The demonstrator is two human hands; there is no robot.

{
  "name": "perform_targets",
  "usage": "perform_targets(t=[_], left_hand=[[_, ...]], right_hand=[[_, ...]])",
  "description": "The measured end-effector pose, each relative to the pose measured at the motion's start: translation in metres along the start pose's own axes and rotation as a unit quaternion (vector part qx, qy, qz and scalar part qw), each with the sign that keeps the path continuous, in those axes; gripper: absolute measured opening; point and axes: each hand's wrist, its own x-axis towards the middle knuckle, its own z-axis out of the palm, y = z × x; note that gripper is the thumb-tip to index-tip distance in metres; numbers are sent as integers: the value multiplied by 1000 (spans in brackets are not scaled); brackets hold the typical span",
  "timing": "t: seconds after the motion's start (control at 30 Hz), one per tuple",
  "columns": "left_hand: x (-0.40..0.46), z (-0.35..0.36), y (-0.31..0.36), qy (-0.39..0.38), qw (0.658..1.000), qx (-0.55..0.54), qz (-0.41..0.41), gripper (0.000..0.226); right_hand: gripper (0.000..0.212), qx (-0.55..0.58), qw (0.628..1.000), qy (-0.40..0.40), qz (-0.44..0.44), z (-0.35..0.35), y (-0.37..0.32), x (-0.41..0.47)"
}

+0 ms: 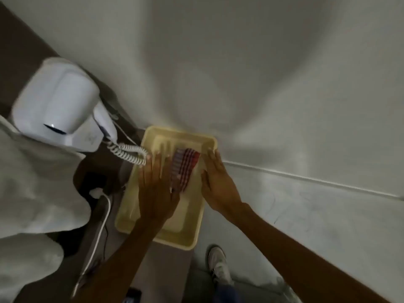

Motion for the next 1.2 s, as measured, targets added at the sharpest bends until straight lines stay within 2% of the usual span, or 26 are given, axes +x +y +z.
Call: perform_targets(t=[0.1,0.17,0.27,0.37,0.47,0.57,0.63,0.77,0.87,1.03,1.2], left_hand=[[-9,51,-35,-20,1000,8,-20,69],[-16,81,-55,-31,999,16,-11,70],[-24,116,-79,-14,999,32,6,67],[-29,138,-94,-5,999,21,-34,64],[-39,145,-96,-27,998,10,-53,65],[-49,135,-81,-38,998,2,-60,69],[-55,122,-62,-33,997,-15,-69,70],[-76,102,-2,-3,995,-65,-75,66],[-104,102,47,1,995,-81,-58,63],[-154,126,119,-65,995,-72,14,70],[-186,173,178,-146,985,-60,65,70]], right_hand=[[54,73,997,-31,20,60,4,44],[58,74,995,-29,55,101,13,74],[74,5,995,-33,93,154,37,108],[101,-92,992,-41,82,195,56,121],[106,-136,987,-36,72,212,56,126],[100,-127,987,-79,62,200,50,131],[91,-75,991,-97,50,179,48,127],[79,6,1000,-12,-14,125,56,73],[74,12,997,41,-58,93,86,0],[82,-36,998,41,15,72,192,-126],[74,-13,992,15,123,54,286,-207]])
